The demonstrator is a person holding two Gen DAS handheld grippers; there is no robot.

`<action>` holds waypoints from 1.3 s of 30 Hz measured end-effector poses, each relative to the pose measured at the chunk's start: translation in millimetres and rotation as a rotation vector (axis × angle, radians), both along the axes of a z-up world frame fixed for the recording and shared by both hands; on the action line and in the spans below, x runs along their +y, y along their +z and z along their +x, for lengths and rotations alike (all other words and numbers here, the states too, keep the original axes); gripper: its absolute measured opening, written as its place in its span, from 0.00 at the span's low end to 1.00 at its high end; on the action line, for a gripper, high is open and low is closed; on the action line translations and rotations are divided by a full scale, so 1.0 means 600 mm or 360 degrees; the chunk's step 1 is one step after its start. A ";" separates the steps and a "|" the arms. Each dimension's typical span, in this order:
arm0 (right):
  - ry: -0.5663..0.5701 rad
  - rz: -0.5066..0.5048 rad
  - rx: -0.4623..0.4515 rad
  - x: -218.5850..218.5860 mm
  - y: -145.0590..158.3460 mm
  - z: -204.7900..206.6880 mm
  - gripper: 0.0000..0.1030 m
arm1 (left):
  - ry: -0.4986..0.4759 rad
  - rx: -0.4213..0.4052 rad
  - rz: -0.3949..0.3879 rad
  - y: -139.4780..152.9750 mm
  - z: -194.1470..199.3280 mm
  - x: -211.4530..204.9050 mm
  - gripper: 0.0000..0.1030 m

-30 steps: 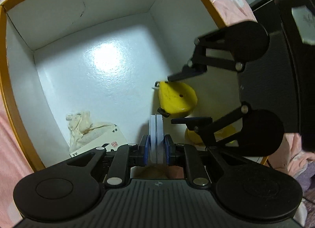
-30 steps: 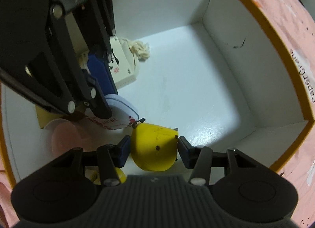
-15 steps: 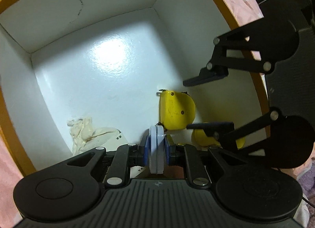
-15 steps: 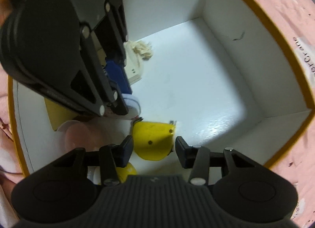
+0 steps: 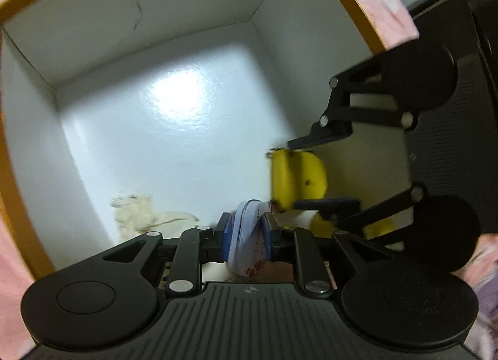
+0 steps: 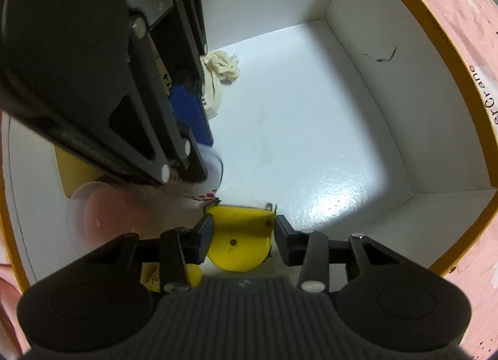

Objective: Organize rigid objects
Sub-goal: 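Lower the pink-label tin into the orange box and open the left tool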

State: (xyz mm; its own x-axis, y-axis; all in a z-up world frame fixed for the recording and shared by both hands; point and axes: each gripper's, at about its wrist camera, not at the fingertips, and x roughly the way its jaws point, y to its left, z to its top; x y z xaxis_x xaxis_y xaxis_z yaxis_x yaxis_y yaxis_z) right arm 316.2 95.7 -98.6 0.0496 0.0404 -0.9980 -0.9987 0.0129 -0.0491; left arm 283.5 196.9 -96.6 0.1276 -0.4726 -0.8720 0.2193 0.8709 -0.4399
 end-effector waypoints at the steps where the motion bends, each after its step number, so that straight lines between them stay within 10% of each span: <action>1: 0.0004 -0.0005 0.0001 0.001 0.000 0.001 0.41 | -0.0017 -0.0004 0.0022 0.002 -0.003 -0.002 0.22; 13: -0.0011 -0.0045 0.0123 0.001 0.004 0.016 0.47 | -0.0154 -0.0119 0.0226 0.019 -0.034 -0.046 0.20; 39: 0.0163 0.0047 0.0152 -0.021 0.036 -0.028 0.38 | -0.0138 -0.0250 0.0185 0.045 -0.070 -0.046 0.20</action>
